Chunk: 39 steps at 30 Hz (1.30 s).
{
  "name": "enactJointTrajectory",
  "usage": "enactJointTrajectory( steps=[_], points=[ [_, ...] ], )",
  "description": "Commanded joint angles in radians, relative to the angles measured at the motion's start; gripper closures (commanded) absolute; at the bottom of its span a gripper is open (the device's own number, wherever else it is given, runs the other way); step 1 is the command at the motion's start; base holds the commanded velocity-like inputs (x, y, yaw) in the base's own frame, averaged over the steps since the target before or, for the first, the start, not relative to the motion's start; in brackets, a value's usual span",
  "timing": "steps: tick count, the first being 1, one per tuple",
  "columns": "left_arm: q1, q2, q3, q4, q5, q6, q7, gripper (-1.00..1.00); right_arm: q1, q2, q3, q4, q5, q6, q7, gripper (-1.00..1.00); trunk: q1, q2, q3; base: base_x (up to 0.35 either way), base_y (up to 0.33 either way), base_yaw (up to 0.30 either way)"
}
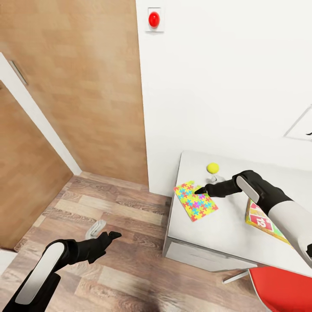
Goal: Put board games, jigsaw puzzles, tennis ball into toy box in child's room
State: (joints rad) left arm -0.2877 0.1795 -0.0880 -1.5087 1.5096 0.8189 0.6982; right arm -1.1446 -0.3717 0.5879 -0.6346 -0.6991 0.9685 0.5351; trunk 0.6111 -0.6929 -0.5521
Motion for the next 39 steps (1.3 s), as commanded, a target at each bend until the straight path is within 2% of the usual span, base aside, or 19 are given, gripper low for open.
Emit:
enactJointTrajectory(
  steps=[1, 21, 39],
  points=[
    [-0.001, 0.001, -0.001, -0.002, 0.01, -0.001, 0.01, -1.0, -0.001, -0.001, 0.004, 0.0, 0.006, -0.001, 0.008, -1.0, 0.0, -0.001, -0.001, -0.188, -0.079, 0.008],
    [-0.001, 0.0, -0.001, -0.002, 0.011, -0.001, 0.01, -1.0, -0.001, -0.001, 0.004, 0.0, 0.006, -0.001, 0.009, -1.0, 0.0, -0.001, -0.001, -0.07, -0.031, 0.005],
    [-0.001, 0.0, -0.001, -0.002, 0.011, 0.0, 0.01, -1.0, 0.0, -0.001, 0.003, 0.0, 0.006, -0.001, 0.009, -1.0, 0.0, -0.001, -0.001, -0.002, -0.001, 0.173]
  ],
)
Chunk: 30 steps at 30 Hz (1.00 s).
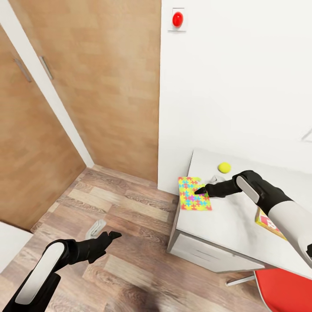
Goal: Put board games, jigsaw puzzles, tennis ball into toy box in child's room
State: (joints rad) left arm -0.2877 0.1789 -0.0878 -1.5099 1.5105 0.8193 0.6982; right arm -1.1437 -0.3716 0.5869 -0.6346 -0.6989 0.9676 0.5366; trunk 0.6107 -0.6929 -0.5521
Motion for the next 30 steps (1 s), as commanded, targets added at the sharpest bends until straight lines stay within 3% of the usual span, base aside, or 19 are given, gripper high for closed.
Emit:
enactJointTrajectory(
  steps=[1, 24, 30],
  points=[
    [-0.001, 0.001, -0.001, -0.001, 0.01, -0.001, 0.01, -1.0, -0.001, -0.001, 0.004, 0.0, 0.006, -0.001, 0.008, -1.0, 0.0, -0.001, -0.001, 0.0, 0.0, 0.068],
    [-0.001, 0.001, -0.001, -0.001, 0.01, -0.001, 0.01, -1.0, -0.001, -0.005, 0.001, 0.002, 0.006, -0.005, 0.005, -1.0, 0.0, -0.001, -0.001, 0.0, 0.0, 0.014],
    [-0.001, 0.001, -0.002, -0.001, 0.009, -0.002, 0.01, -1.0, 0.0, -0.021, 0.001, 0.004, 0.006, -0.009, 0.004, -1.0, 0.0, -0.001, -0.001, 0.0, 0.0, 0.0]
  ],
)
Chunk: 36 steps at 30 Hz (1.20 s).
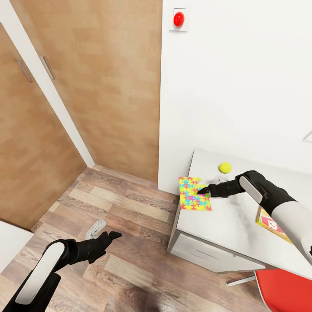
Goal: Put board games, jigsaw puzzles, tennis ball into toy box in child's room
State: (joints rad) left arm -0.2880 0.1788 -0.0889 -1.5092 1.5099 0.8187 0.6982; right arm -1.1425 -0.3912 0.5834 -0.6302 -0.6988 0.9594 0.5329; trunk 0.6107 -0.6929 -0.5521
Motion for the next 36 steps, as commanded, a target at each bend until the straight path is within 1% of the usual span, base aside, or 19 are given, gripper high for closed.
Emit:
enactJointTrajectory(
  steps=[1, 6, 8, 9, 11, 14, 16, 17, 19, 22, 24, 27, 29, 30, 31, 32, 34, 35, 36],
  points=[
    [-0.001, 0.001, -0.001, -0.001, 0.01, -0.001, 0.01, -1.0, -0.001, -0.009, 0.004, 0.0, 0.005, -0.002, 0.007, -1.0, 0.0, -0.001, -0.001, 0.0, 0.0, 0.0],
    [-0.002, 0.0, -0.003, -0.001, 0.009, -0.001, 0.01, -1.0, 0.0, -0.058, 0.003, -0.004, 0.004, -0.008, 0.01, -1.0, 0.0, -0.001, -0.001, 0.0, 0.0, 0.0],
    [-0.005, -0.006, -0.005, 0.001, 0.007, -0.001, 0.004, -1.0, 0.004, -0.106, -0.006, -0.023, 0.002, -0.014, 0.015, -1.0, 0.0, -0.001, -0.001, 0.0, 0.0, 0.0],
    [-0.005, -0.006, -0.005, 0.001, 0.007, -0.001, 0.004, -1.0, 0.004, -0.106, -0.006, -0.023, 0.002, -0.014, 0.015, -1.0, 0.0, -0.001, -0.001, 0.0, 0.0, 0.0],
    [-0.017, -0.024, -0.009, 0.016, -0.004, -0.002, -0.014, -1.0, 0.012, -0.163, -0.026, -0.069, -0.001, -0.026, 0.028, -1.0, 0.0, -0.001, -0.001, 0.0, 0.0, 0.0],
    [-0.032, -0.036, -0.011, 0.03, -0.016, -0.002, -0.03, -1.0, 0.024, -0.194, -0.039, -0.098, -0.003, -0.032, 0.037, -1.0, 0.0, -0.001, -0.001, 0.0, 0.0, 0.0],
    [-0.078, -0.063, -0.016, 0.071, -0.056, -0.002, -0.073, -1.0, 0.064, -0.258, -0.068, -0.164, -0.012, -0.045, 0.059, -1.0, 0.0, -0.001, -0.001, 0.0, 0.0, 0.0],
    [-0.078, -0.063, -0.016, 0.071, -0.056, -0.002, -0.073, -1.0, 0.064, -0.258, -0.068, -0.164, -0.012, -0.045, 0.059, -1.0, 0.0, -0.001, -0.001, 0.0, 0.0, 0.0],
    [-0.132, -0.088, -0.02, 0.122, -0.115, -0.002, -0.13, -1.0, 0.121, -0.316, -0.112, -0.248, -0.028, -0.055, 0.078, -1.0, 0.0, -0.001, -0.001, 0.0, 0.0, 0.0],
    [-0.158, -0.1, -0.022, 0.149, -0.147, -0.002, -0.163, -1.0, 0.153, -0.341, -0.142, -0.294, -0.038, -0.06, 0.086, -1.0, 0.0, -0.001, -0.001, 0.0, 0.0, 0.0],
    [-0.2, -0.121, -0.029, 0.2, -0.213, -0.002, -0.228, -1.0, 0.228, -0.38, -0.214, -0.385, -0.053, -0.068, 0.095, -1.0, 0.0, -0.001, -0.001, 0.0, 0.0, 0.0],
    [-0.215, -0.131, -0.034, 0.222, -0.247, -0.003, -0.259, -1.0, 0.27, -0.395, -0.256, -0.427, -0.059, -0.074, 0.098, -1.0, 0.0, -0.001, -0.001, 0.0, 0.0, 0.0],
    [-0.237, -0.145, -0.041, 0.256, -0.31, -0.004, -0.309, -1.0, 0.356, -0.414, -0.356, -0.503, -0.067, -0.095, 0.103, -1.0, 0.0, -0.001, -0.001, 0.0, 0.0, 0.0],
    [-0.237, -0.145, -0.041, 0.256, -0.31, -0.004, -0.309, -1.0, 0.356, -0.414, -0.356, -0.503, -0.067, -0.095, 0.103, -1.0, 0.0, -0.001, -0.001, 0.0, 0.0, 0.0],
    [-0.245, -0.15, -0.042, 0.269, -0.335, -0.004, -0.329, -1.0, 0.401, -0.419, -0.412, -0.542, -0.07, -0.111, 0.105, -1.0, 0.0, -0.001, -0.001, 0.0, 0.0, 0.0],
    [-0.245, -0.15, -0.042, 0.269, -0.335, -0.004, -0.329, -1.0, 0.401, -0.419, -0.412, -0.542, -0.07, -0.111, 0.105, -1.0, 0.0, -0.001, -0.001, 0.0, 0.0, 0.0],
    [-0.256, -0.157, -0.042, 0.287, -0.369, -0.004, -0.363, -1.0, 0.493, -0.425, -0.522, -0.628, -0.073, -0.143, 0.106, -1.0, 0.0, -0.001, -0.001, 0.0, 0.0, 0.0],
    [-0.256, -0.157, -0.042, 0.287, -0.369, -0.004, -0.363, -1.0, 0.493, -0.425, -0.522, -0.628, -0.073, -0.143, 0.106, -1.0, 0.0, -0.001, -0.001, 0.0, 0.0, 0.0],
    [-0.26, -0.159, -0.042, 0.292, -0.381, -0.004, -0.378, -1.0, 0.542, -0.425, -0.574, -0.672, -0.074, -0.158, 0.107, -1.0, 0.0, -0.001, -0.001, 0.0, 0.0, 0.0]
  ],
)
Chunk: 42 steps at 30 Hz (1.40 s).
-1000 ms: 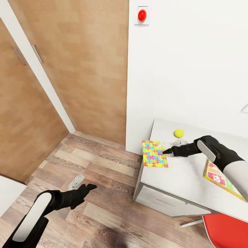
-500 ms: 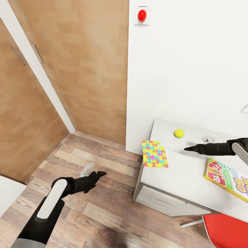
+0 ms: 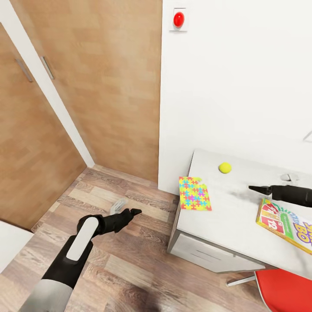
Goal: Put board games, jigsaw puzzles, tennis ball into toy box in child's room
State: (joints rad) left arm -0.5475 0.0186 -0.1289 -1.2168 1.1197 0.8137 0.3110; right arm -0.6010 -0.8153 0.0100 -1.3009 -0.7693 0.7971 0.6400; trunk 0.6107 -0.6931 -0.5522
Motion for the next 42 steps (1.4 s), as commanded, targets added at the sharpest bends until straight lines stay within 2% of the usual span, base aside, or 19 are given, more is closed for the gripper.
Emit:
enactJointTrajectory(
  steps=[1, 2, 3, 5, 6, 7, 8, 10, 11, 13, 14, 16, 24, 35, 40, 42],
  points=[
    [-0.004, -0.002, -0.002, 0.002, 0.001, 0.0, -0.006, -1.0, 0.05, 0.001, -0.049, -0.045, -0.005, -0.009, 0.001, -1.0, 0.0, -0.001, -0.001, 0.0, 0.0, 0.0],
    [-0.007, -0.004, -0.004, 0.005, -0.006, 0.0, -0.022, -1.0, 0.096, 0.005, -0.094, -0.087, -0.006, -0.02, 0.001, -1.0, 0.0, -0.001, -0.001, 0.0, 0.0, 0.0],
    [-0.007, -0.004, -0.004, 0.005, -0.006, 0.0, -0.022, -1.0, 0.096, 0.005, -0.094, -0.087, -0.006, -0.02, 0.001, -1.0, 0.0, -0.001, -0.001, 0.0, 0.0, 0.0],
    [-0.011, -0.008, -0.006, 0.008, -0.016, -0.001, -0.053, -1.0, 0.179, 0.018, -0.17, -0.166, -0.007, -0.036, 0.003, -1.0, 0.0, -0.001, -0.001, 0.0, 0.0, 0.0],
    [-0.011, -0.008, -0.006, 0.008, -0.016, -0.001, -0.053, -1.0, 0.179, 0.018, -0.17, -0.166, -0.007, -0.036, 0.003, -1.0, 0.0, -0.001, -0.001, 0.0, 0.0, 0.0],
    [-0.013, -0.01, -0.007, 0.009, -0.02, -0.001, -0.067, -1.0, 0.212, 0.027, -0.203, -0.196, -0.008, -0.041, 0.004, -1.0, 0.0, -0.001, -0.001, 0.0, 0.0, 0.0],
    [-0.013, -0.01, -0.007, 0.009, -0.02, -0.001, -0.067, -1.0, 0.212, 0.027, -0.203, -0.196, -0.008, -0.041, 0.004, -1.0, 0.0, -0.001, -0.001, 0.0, 0.0, 0.0],
    [-0.017, -0.012, -0.007, 0.01, -0.027, -0.002, -0.095, -1.0, 0.261, 0.05, -0.257, -0.238, -0.009, -0.048, 0.006, -1.0, 0.0, -0.001, -0.001, 0.0, 0.0, 0.0],
    [-0.017, -0.012, -0.007, 0.01, -0.027, -0.002, -0.095, -1.0, 0.261, 0.05, -0.257, -0.238, -0.009, -0.048, 0.006, -1.0, 0.0, -0.001, -0.001, 0.0, 0.0, 0.0],
    [-0.02, -0.012, -0.006, 0.011, -0.032, -0.002, -0.122, -1.0, 0.292, 0.073, -0.297, -0.265, -0.009, -0.053, 0.006, -1.0, 0.0, -0.001, -0.001, 0.02, 0.032, 0.0],
    [-0.02, -0.012, -0.006, 0.011, -0.032, -0.002, -0.122, -1.0, 0.292, 0.073, -0.297, -0.265, -0.009, -0.053, 0.006, -1.0, 0.0, -0.001, -0.001, 0.03, 0.048, 0.0],
    [-0.022, -0.013, -0.006, 0.013, -0.038, -0.003, -0.148, -1.0, 0.311, 0.09, -0.322, -0.282, -0.008, -0.054, 0.006, -1.0, 0.0, -0.001, -0.001, 0.071, 0.107, 0.0],
    [-0.025, -0.014, -0.008, 0.031, -0.049, -0.012, -0.206, -1.0, 0.334, 0.11, -0.352, -0.303, -0.008, -0.055, 0.005, -1.0, 0.0, -0.001, -0.001, 0.1, 0.127, 0.0],
    [-0.03, -0.008, -0.009, 0.089, -0.054, -0.05, -0.244, -1.0, 0.339, 0.117, -0.363, -0.31, -0.007, -0.053, 0.004, -1.0, 0.0, -0.001, -0.001, 0.037, 0.044, 0.0],
    [-0.036, -0.003, -0.008, 0.123, -0.056, -0.075, -0.288, -1.0, 0.34, 0.118, -0.365, -0.312, -0.007, -0.052, 0.003, -1.0, 0.0, -0.001, -0.001, 0.012, 0.014, -0.002],
    [-0.041, 0.008, -0.007, 0.157, -0.056, -0.097, -0.347, -1.0, 0.34, 0.118, -0.366, -0.312, -0.007, -0.052, 0.003, -1.0, 0.0, -0.001, -0.001, 0.007, 0.008, -0.048]
  ],
)
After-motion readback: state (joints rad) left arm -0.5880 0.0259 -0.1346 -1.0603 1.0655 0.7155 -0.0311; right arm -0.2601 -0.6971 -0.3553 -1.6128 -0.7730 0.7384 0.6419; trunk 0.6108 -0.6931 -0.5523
